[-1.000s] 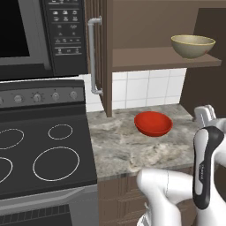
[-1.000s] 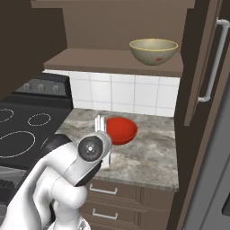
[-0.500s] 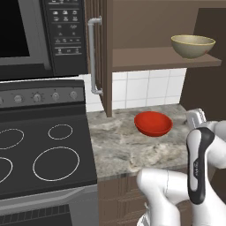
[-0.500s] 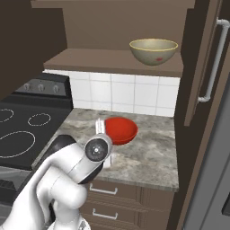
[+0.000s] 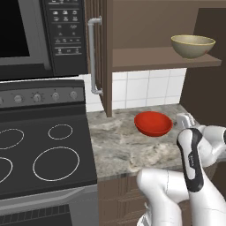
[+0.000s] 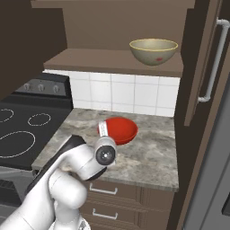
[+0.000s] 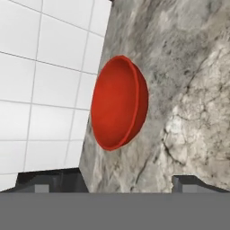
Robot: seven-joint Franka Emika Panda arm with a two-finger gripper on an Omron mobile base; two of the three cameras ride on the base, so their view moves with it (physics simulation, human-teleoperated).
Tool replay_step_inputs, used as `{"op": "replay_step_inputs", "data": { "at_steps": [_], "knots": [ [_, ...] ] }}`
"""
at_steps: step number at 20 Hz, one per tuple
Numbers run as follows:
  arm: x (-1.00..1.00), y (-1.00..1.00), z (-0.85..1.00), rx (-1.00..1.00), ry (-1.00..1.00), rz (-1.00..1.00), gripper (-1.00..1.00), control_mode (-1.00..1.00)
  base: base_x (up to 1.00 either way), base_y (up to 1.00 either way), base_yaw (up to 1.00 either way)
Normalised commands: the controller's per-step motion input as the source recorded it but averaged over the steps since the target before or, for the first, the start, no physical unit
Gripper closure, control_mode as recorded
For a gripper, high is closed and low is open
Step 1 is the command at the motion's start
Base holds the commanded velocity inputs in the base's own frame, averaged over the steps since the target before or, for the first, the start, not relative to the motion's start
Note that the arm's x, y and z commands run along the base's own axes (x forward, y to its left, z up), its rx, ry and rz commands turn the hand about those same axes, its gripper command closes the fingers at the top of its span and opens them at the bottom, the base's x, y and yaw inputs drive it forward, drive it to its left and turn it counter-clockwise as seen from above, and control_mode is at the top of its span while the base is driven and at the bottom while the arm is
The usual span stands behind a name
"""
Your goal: Open the cabinet. Pick the bowls from the counter and place them in the cabinet. Then close the cabinet.
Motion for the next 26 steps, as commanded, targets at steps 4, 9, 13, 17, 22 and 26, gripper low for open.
{"op": "replay_step_inputs", "data": {
  "at_steps": [4,9,13,17,22,26],
  "knots": [
    [0.5,0.0,-0.18,0.0,-0.02,0.06,-1.0,-1.0,0.0,0.0,0.0],
    [0.5,0.0,-0.15,0.0,0.0,0.02,-1.0,-1.0,0.0,0.0,0.0],
    [0.41,0.0,-0.21,0.0,0.01,0.01,-1.0,-1.0,0.0,0.0,0.0],
    [0.15,-0.04,-0.4,0.0,0.02,0.04,-1.0,-1.0,0.0,0.0,0.0],
    [0.23,-0.01,-0.41,0.0,0.04,0.03,-1.0,-1.0,0.0,0.0,0.0],
    [0.36,0.0,-0.23,0.0,0.0,0.01,-1.0,-1.0,0.0,0.0,0.0]
  ]
}}
